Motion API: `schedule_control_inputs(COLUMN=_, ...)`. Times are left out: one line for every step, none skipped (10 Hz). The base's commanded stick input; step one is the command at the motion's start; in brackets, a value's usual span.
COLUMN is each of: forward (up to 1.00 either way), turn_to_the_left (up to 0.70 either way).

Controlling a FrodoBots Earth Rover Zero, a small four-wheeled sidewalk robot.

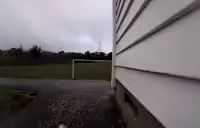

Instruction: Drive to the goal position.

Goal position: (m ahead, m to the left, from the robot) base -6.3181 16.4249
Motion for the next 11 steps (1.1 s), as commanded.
schedule_control_inputs(forward=0.7, turn_to_the_left=0.0)
schedule_control_inputs(forward=0.7, turn_to_the_left=0.0)
schedule_control_inputs(forward=0.7, turn_to_the_left=0.0)
schedule_control_inputs(forward=0.7, turn_to_the_left=0.0)
schedule_control_inputs(forward=0.7, turn_to_the_left=0.0)
schedule_control_inputs(forward=0.7, turn_to_the_left=0.0)
schedule_control_inputs(forward=0.7, turn_to_the_left=0.0)
schedule_control_inputs(forward=0.7, turn_to_the_left=0.0)
schedule_control_inputs(forward=0.7, turn_to_the_left=0.0)
schedule_control_inputs(forward=0.7, turn_to_the_left=0.0)
schedule_control_inputs(forward=0.7, turn_to_the_left=0.0)
